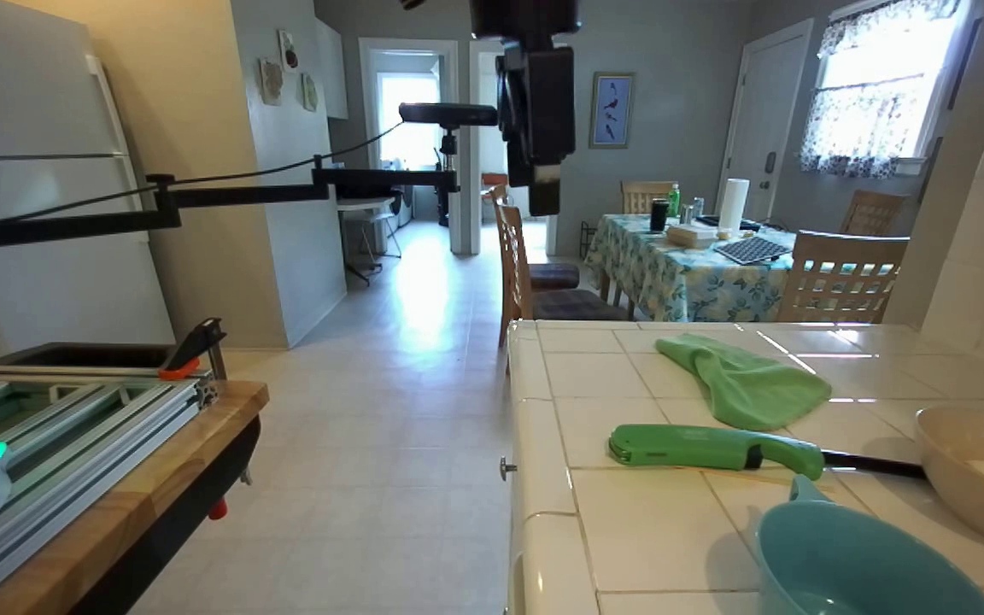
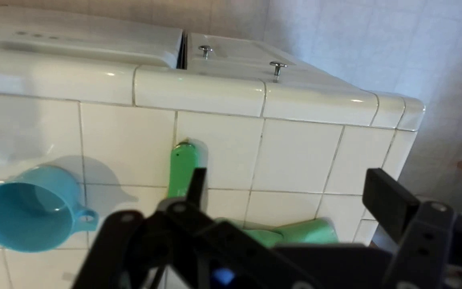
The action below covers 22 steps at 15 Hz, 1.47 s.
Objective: Use the towel to wipe the green object
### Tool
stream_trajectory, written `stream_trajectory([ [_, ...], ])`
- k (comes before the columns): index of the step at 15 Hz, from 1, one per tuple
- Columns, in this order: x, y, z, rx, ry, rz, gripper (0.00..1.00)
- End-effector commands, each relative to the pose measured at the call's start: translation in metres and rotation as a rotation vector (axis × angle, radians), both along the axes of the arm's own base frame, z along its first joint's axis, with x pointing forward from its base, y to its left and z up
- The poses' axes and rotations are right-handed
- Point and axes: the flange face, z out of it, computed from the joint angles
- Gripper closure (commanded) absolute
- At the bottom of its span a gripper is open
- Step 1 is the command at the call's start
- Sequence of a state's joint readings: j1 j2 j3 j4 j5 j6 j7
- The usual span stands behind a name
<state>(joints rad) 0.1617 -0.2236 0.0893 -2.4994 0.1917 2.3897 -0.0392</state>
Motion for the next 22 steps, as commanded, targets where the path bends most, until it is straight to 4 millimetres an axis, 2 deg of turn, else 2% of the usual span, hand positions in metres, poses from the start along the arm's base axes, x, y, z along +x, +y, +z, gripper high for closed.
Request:
stream_trajectory([
  [1, 0.034, 0.009, -0.010, 0.044, -0.008, 0.131, 0.00],
  [5, 0.080, 0.027, -0.036, 0.171, -0.012, 0.243, 0.00],
  [6, 0.058, 0.020, -0.026, 0.103, -0.003, 0.179, 0.00],
  [8, 0.065, 0.022, -0.036, 0.110, 0.008, 0.185, 0.00],
  [12, 0.062, 0.022, -0.027, 0.111, -0.007, 0.187, 0.00],
  [13, 0.066, 0.022, -0.032, 0.103, -0.005, 0.191, 0.00],
  [17, 0.099, 0.036, -0.066, 0.093, 0.000, 0.292, 0.00],
  [22, 0.151, 0.045, -0.097, 0.023, -0.027, 0.459, 0.00],
])
